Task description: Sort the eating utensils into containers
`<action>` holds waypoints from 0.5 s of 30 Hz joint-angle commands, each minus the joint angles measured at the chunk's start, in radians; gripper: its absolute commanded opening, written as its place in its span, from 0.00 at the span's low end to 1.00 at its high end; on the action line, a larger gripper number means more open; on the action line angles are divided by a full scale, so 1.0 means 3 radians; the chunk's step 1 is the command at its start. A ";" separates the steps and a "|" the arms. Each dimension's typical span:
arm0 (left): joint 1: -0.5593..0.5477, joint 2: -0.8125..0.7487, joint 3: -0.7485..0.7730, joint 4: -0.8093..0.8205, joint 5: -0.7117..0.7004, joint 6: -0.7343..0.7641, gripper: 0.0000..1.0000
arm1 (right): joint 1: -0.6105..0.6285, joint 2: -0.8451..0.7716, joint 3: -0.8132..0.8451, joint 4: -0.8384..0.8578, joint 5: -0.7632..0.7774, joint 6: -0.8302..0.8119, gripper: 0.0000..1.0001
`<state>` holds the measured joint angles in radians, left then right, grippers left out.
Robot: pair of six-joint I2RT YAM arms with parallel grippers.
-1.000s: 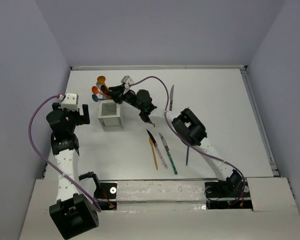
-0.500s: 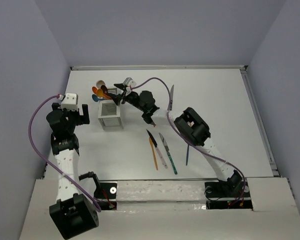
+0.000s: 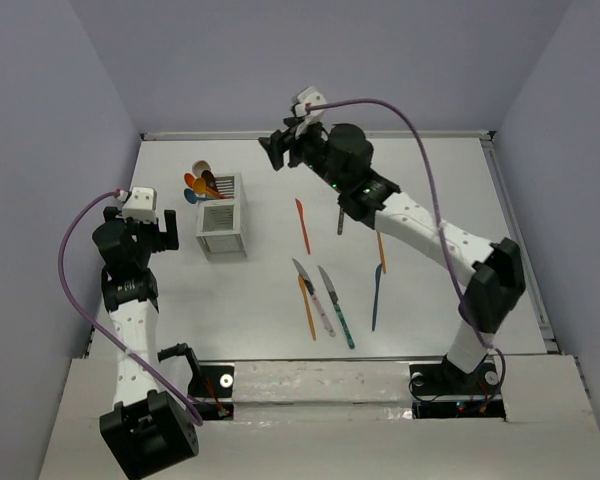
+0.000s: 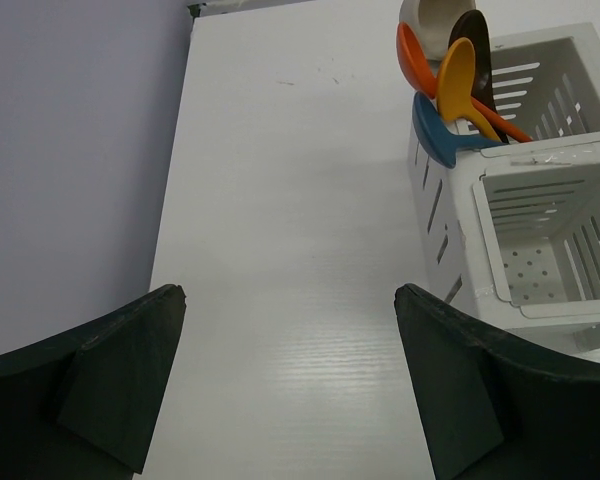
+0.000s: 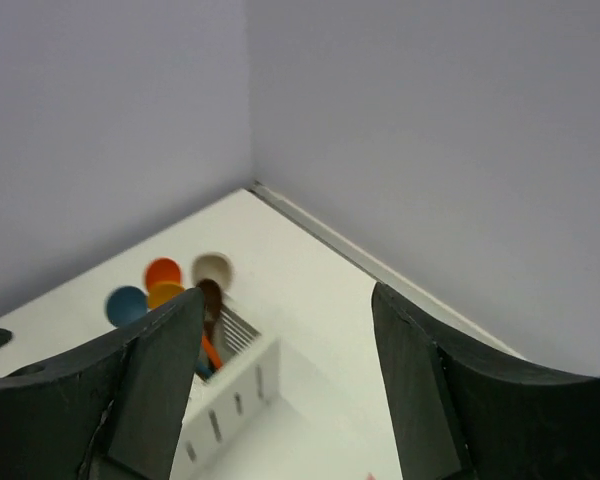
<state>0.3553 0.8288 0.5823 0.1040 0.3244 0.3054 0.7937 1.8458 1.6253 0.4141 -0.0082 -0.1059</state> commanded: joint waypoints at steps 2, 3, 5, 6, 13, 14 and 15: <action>0.0012 -0.0099 0.0176 -0.0060 -0.0028 0.0097 0.99 | -0.0659 -0.0655 -0.0094 -0.2533 0.0642 0.0545 0.77; 0.0012 -0.0099 0.0186 -0.0080 -0.0033 0.0102 0.99 | -0.0834 -0.0727 -0.0181 -0.2931 0.0514 0.0659 0.78; 0.0012 -0.0119 0.0196 -0.0142 -0.0033 0.0112 0.99 | -0.1146 -0.0896 -0.0548 -0.3123 0.0314 0.0955 0.82; 0.0012 -0.0119 0.0211 -0.0157 -0.0018 0.0117 0.99 | -0.1330 -0.0932 -0.0676 -0.3220 0.0349 0.1012 0.82; 0.0007 -0.0114 0.0252 -0.0341 0.0064 0.0194 0.99 | -0.1408 -0.0820 -0.1224 -0.3374 0.0350 0.1125 0.68; 0.0012 -0.0114 0.0253 -0.0341 0.0069 0.0199 0.99 | -0.1408 -0.0789 -0.1240 -0.3380 0.0360 0.1130 0.66; 0.0012 -0.0114 0.0247 -0.0341 0.0084 0.0199 0.99 | -0.1408 -0.0753 -0.1250 -0.3375 0.0365 0.1130 0.64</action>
<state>0.3553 0.8055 0.6056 0.0139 0.3237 0.3428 0.3458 1.6344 1.2457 -0.5304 0.1223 0.1955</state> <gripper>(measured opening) 0.989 0.678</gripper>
